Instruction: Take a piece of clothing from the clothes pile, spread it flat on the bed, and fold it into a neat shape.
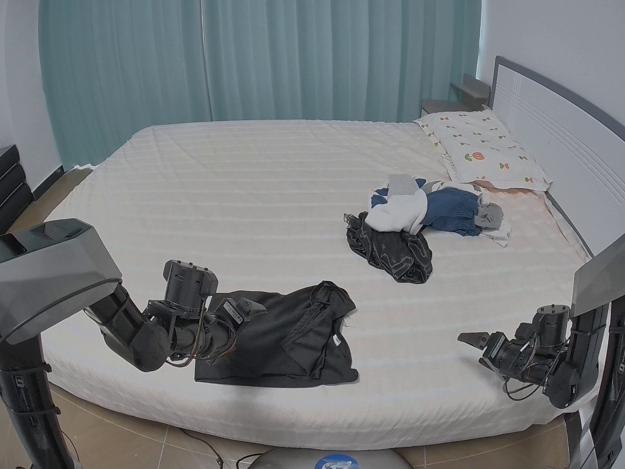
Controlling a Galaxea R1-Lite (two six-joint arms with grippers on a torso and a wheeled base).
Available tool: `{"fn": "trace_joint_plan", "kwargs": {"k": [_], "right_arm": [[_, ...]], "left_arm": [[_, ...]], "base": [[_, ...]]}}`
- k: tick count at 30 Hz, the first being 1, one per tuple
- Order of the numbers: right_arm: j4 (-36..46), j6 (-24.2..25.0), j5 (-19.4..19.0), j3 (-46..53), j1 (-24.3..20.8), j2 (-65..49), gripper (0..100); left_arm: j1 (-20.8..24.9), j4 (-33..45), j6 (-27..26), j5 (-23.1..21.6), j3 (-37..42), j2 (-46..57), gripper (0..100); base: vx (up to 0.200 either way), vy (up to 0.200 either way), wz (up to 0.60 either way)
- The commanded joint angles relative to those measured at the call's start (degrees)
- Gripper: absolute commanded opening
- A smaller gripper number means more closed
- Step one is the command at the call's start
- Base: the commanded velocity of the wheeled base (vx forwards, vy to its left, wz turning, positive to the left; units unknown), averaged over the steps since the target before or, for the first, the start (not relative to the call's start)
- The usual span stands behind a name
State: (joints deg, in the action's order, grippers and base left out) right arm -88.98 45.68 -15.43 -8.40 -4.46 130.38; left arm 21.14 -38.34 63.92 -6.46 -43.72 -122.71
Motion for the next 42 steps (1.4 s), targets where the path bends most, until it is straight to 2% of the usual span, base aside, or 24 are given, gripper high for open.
{"fn": "trace_joint_plan", "kwargs": {"k": [1,4,6,9,13,14,17,22,28,33,34,37,42], "right_arm": [[-0.5,-0.5,2.0,-1.3,-3.6,0.1,100],[-0.5,-0.9,4.1,-1.4,-6.7,0.2,100],[-0.2,-1.6,6.9,-1.4,-9.2,0.5,100],[-0.1,-5.0,10.0,-2.1,-12.6,0.4,100],[0.8,-7.9,13.2,-3.6,-15.4,0.8,100],[1.9,-8.7,14.8,-5.3,-16.9,0.9,100],[5.7,-9.5,16.0,-8.8,-19.4,0.4,100],[13.5,-13.1,16.7,-14.7,-20.8,-0.4,100],[19.3,-16.7,19.5,-21.0,-22.7,-0.3,100],[24.8,-22.2,24.0,-26.7,-24.5,-0.7,100],[25.3,-24.6,24.8,-27.5,-24.5,-0.6,100],[26.7,-28.0,25.4,-29.0,-24.9,-0.5,100],[31.9,-28.6,27.0,-32.8,-27.2,1.1,100]], "left_arm": [[-1.0,-0.8,0.4,-0.2,2.7,1.4,100],[-3.0,-1.6,0.4,-0.7,4.1,2.2,100],[-4.1,-3.0,0.4,-2.4,5.1,2.4,100],[-5.8,-5.3,0.4,-4.2,6.3,2.6,100],[-6.4,-5.9,0.3,-4.3,6.3,2.2,100],[-6.9,-6.0,0.3,-4.4,6.4,1.9,100],[-7.3,-6.3,0.2,-5.0,6.3,0.9,100],[-8.8,-8.1,0.2,-5.2,6.3,0.8,100],[-9.6,-9.2,0.2,-6.1,6.4,0.2,100],[-9.7,-9.2,0.2,-6.1,6.4,0.1,100],[-9.6,-9.2,0.1,-6.1,6.4,0.1,100],[-9.6,-9.2,0.0,-6.1,6.4,0.1,100],[-9.6,-9.2,0.0,-6.1,6.4,0.1,100]], "base": [[0.000,0.000,0.00],[0.000,0.200,0.00],[0.000,0.200,0.00],[0.000,0.200,0.00],[0.000,0.200,0.00],[0.000,0.200,0.00],[0.000,0.200,0.00],[0.000,0.200,0.00],[0.000,0.200,0.00],[0.000,0.200,0.00],[0.000,0.200,0.00],[0.000,0.000,0.00],[0.000,0.000,0.00]]}}
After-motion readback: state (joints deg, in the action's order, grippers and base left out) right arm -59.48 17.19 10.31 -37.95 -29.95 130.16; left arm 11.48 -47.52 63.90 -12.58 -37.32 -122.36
